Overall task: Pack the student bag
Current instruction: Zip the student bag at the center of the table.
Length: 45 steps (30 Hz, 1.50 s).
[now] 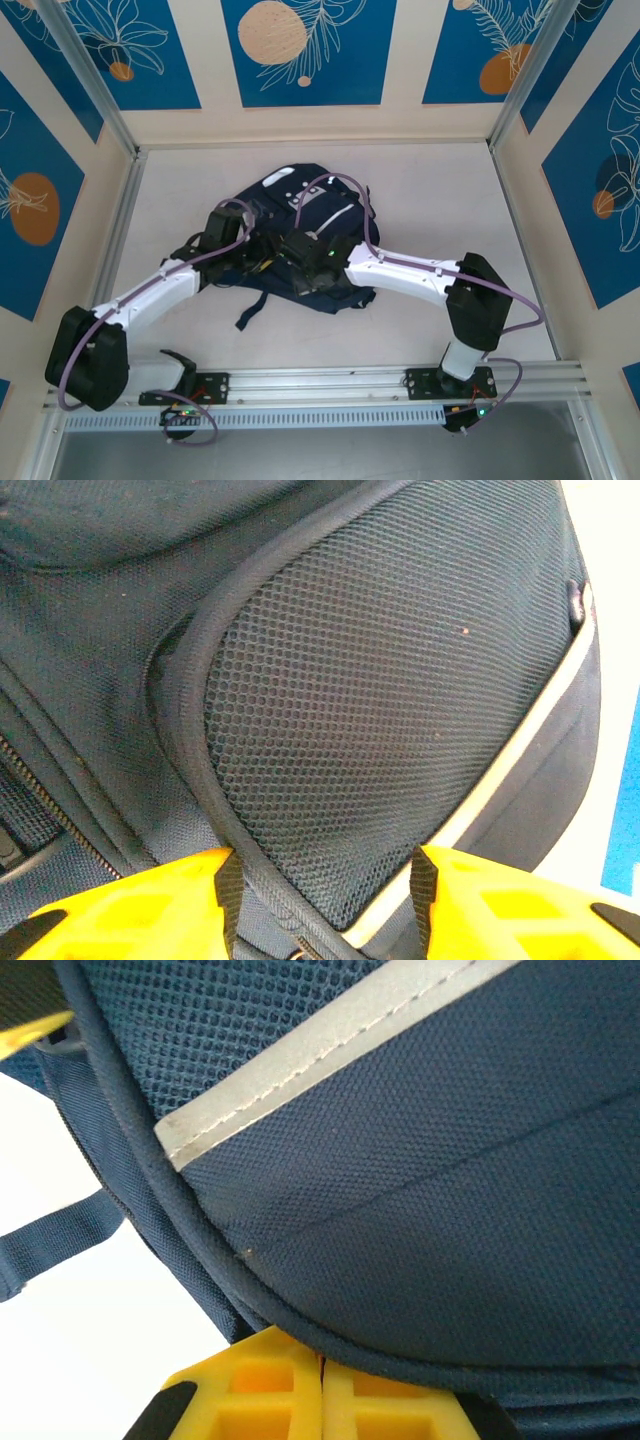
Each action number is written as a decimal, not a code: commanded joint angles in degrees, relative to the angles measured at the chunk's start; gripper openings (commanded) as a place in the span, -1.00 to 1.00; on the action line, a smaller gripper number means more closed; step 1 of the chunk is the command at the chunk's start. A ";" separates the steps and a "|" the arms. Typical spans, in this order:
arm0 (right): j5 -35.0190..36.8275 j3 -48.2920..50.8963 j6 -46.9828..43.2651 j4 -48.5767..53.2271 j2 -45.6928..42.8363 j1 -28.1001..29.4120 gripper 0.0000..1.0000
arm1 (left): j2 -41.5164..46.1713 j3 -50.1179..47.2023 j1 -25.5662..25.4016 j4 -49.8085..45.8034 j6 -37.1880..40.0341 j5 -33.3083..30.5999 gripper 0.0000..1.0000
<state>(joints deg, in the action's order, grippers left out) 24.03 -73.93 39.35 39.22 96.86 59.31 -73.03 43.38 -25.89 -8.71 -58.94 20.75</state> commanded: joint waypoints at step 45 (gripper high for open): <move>-21.09 -0.32 -12.10 -8.62 -2.83 -6.39 -1.00 | 4.56 8.35 7.44 -22.55 10.68 -14.77 0.10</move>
<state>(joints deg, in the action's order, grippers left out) 10.35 -70.19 26.96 34.54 91.50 50.92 -72.95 50.37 -19.77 -25.15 -50.63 8.49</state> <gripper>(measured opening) 0.067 0.532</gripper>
